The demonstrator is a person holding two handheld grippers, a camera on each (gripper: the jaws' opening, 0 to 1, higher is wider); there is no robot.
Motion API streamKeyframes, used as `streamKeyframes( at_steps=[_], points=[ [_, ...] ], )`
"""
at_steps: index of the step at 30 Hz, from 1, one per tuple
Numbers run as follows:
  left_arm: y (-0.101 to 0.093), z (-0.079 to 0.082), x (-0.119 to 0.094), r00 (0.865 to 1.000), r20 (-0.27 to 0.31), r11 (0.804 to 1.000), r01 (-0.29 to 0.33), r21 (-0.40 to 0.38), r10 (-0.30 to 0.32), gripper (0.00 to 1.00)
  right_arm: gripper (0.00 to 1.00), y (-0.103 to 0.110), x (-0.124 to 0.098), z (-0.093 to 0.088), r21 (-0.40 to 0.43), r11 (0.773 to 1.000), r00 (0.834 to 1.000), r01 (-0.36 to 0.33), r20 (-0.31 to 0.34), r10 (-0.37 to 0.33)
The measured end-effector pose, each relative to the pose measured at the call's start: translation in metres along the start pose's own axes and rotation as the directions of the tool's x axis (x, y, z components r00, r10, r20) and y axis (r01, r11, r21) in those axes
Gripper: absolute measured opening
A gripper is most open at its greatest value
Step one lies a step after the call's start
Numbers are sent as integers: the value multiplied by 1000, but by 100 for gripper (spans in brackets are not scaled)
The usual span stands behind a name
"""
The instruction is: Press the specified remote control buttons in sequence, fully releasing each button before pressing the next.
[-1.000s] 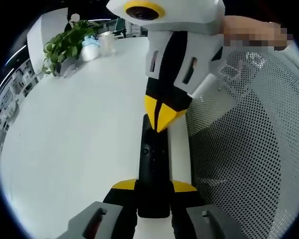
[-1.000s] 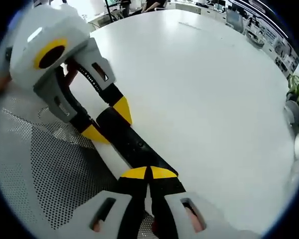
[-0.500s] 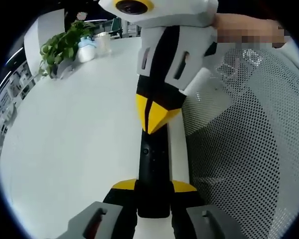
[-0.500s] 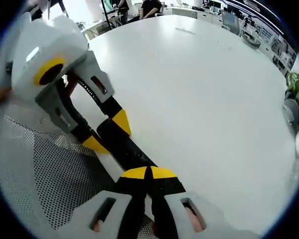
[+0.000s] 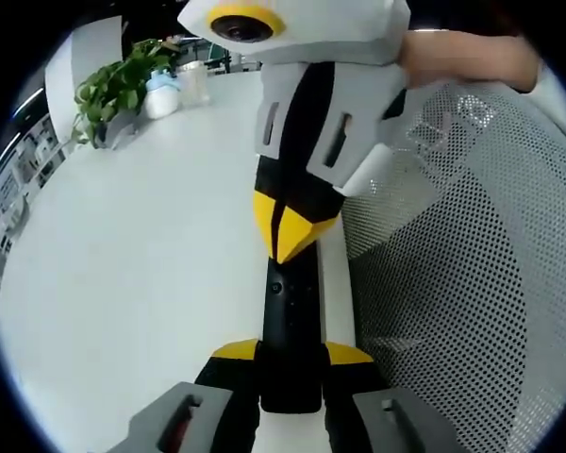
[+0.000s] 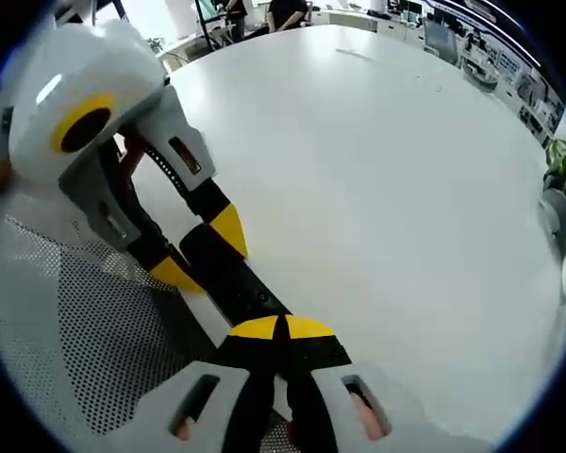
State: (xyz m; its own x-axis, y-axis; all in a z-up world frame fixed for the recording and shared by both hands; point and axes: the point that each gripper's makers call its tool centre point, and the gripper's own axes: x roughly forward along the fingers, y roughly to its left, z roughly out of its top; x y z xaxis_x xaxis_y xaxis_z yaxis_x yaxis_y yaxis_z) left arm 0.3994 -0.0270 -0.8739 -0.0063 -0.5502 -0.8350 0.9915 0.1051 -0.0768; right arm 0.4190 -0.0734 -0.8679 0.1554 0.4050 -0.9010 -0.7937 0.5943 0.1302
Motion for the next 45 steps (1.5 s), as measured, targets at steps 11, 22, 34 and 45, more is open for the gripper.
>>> streamKeyframes(
  at_steps=[11, 22, 34, 45],
  points=[
    [0, 2, 1, 1000, 11, 1000, -4, 2, 4, 24, 0, 0, 1, 0, -80, 997, 999, 18, 32, -16],
    [0, 3, 2, 1000, 25, 1000, -3, -12, 4, 24, 0, -1, 0, 1, -29, 1000, 999, 2, 48, 0],
    [0, 4, 2, 1000, 20, 1000, -16, 7, 16, 24, 0, 1, 0, 1, -8, 1000, 999, 2, 35, -2],
    [1, 4, 3, 1000, 18, 1000, -24, 16, 24, 24, 0, 7, 1, 2, -39, 999, 999, -17, 35, 18]
  ],
)
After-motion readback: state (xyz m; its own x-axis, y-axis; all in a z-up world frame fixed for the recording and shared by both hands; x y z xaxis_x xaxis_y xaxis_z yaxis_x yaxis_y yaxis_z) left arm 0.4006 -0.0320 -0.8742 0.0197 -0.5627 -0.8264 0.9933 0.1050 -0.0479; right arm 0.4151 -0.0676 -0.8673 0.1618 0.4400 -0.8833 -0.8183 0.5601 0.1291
